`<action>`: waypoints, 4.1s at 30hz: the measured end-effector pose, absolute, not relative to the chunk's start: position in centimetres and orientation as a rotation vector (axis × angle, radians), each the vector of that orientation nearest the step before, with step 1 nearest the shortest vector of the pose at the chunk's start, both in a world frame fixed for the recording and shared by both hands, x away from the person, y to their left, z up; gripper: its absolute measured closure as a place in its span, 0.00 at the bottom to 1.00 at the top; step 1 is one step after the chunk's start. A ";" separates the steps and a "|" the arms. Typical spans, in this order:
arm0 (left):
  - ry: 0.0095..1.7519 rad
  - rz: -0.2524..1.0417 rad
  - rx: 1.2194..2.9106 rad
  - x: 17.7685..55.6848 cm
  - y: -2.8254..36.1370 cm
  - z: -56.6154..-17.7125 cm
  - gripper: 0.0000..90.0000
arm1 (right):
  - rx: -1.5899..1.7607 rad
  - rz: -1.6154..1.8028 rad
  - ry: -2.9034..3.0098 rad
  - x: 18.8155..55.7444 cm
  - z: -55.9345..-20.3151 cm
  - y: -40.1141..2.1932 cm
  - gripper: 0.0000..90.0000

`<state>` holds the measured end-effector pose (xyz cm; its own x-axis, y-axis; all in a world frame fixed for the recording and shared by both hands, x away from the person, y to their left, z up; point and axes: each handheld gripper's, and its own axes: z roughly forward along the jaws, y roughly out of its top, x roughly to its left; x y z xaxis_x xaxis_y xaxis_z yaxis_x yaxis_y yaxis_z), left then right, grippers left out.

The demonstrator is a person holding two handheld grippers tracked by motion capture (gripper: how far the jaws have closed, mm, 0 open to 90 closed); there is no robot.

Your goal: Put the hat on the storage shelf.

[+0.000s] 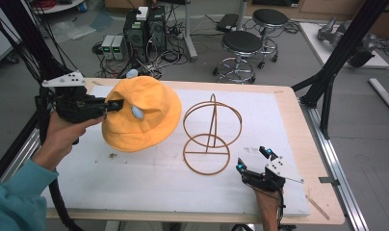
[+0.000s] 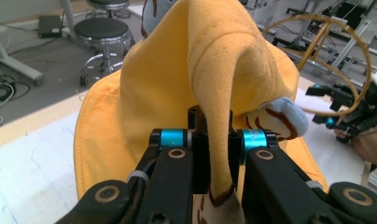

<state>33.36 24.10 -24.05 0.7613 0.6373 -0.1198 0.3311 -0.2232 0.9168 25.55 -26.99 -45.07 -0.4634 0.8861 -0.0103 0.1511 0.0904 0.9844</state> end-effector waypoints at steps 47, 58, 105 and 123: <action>0.537 0.205 1.895 35.3 11.2 -18.6 0.96 | 1.029 1.435 1.710 25.5 -45.1 -27.1 0.10; 0.511 0.142 1.936 35.8 7.4 -21.0 0.96 | 1.030 1.447 1.703 25.5 -45.1 -27.1 0.10; 0.570 0.551 1.765 31.2 22.2 -32.6 0.06 | 1.029 1.437 1.700 25.5 -45.1 -27.1 0.10; 0.624 0.669 1.722 27.4 28.5 -43.0 0.08 | 1.032 1.434 1.690 25.5 -45.1 -27.1 0.10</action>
<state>27.42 28.54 -42.99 0.6985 0.7058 0.1176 0.0687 -0.2298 0.9708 25.48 -27.09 -45.10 -0.4525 0.8918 -0.0058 0.1395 0.0772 0.9872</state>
